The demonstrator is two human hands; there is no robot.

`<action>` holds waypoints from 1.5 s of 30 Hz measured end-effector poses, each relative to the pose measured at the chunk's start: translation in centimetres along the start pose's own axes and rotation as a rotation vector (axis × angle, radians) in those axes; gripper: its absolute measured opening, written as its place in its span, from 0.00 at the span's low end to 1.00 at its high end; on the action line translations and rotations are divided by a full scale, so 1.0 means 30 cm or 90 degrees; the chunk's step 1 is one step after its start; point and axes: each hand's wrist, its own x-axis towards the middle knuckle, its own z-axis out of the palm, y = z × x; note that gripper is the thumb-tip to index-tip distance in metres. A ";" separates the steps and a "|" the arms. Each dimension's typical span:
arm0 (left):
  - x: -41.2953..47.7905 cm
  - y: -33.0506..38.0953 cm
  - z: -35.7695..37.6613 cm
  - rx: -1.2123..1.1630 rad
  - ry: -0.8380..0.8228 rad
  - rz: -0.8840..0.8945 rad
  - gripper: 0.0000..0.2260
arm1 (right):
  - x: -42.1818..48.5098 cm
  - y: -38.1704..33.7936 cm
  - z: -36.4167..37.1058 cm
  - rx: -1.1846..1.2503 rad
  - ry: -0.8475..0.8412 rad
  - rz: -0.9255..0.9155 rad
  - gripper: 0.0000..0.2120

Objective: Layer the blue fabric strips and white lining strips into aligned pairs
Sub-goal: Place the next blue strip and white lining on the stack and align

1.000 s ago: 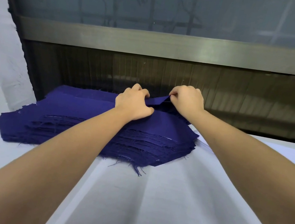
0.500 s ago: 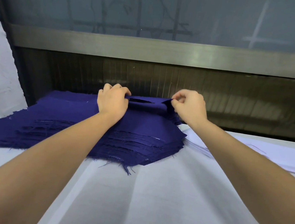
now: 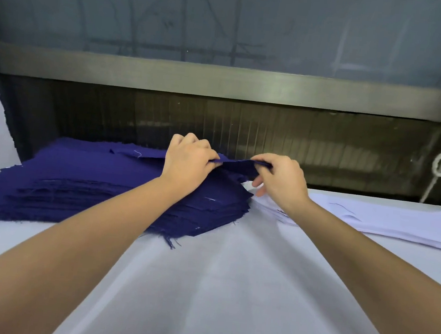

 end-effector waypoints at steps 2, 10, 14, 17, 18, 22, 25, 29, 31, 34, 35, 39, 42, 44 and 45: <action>-0.010 0.019 -0.005 0.011 -0.002 0.025 0.15 | -0.019 0.009 -0.034 -0.009 -0.003 0.000 0.12; -0.054 0.067 0.017 0.041 -0.035 0.066 0.14 | -0.108 0.126 -0.146 -0.066 -0.005 0.037 0.10; -0.090 0.071 0.040 0.032 -0.038 0.046 0.12 | -0.178 0.210 -0.195 -0.070 -0.035 0.077 0.07; -0.113 0.078 0.054 0.019 -0.028 0.029 0.12 | -0.242 0.263 -0.233 -0.105 -0.072 0.080 0.08; -0.120 0.082 0.054 0.009 -0.020 0.022 0.11 | -0.259 0.274 -0.244 -0.115 -0.080 0.082 0.08; -0.148 0.117 0.034 0.005 0.015 0.039 0.09 | -0.299 0.310 -0.286 -0.123 -0.068 0.087 0.08; -0.186 0.149 0.022 0.002 0.052 0.096 0.11 | -0.312 0.337 -0.314 -0.123 -0.082 0.118 0.09; -0.229 0.174 0.010 -0.037 0.067 0.178 0.13 | -0.321 0.364 -0.350 -0.130 -0.070 0.163 0.18; -0.242 0.177 0.000 -0.057 0.062 0.201 0.12 | -0.323 0.374 -0.363 -0.082 -0.049 0.178 0.21; -0.259 0.175 -0.018 -0.077 0.051 0.235 0.10 | -0.320 0.386 -0.368 -0.024 -0.022 0.210 0.19; -0.262 0.177 -0.024 -0.085 0.050 0.242 0.08 | -0.320 0.388 -0.368 -0.008 -0.015 0.224 0.19; -0.265 0.205 -0.044 -0.095 0.057 0.274 0.03 | -0.313 0.403 -0.369 0.004 -0.001 0.233 0.18; -0.268 0.216 -0.044 -0.077 0.041 0.321 0.05 | -0.306 0.412 -0.380 0.034 0.031 0.243 0.10; -0.267 0.211 -0.042 -0.074 0.022 0.340 0.06 | -0.305 0.416 -0.388 0.048 0.044 0.256 0.15; -0.267 0.208 -0.040 -0.077 0.010 0.347 0.06 | -0.305 0.416 -0.389 0.040 0.047 0.250 0.17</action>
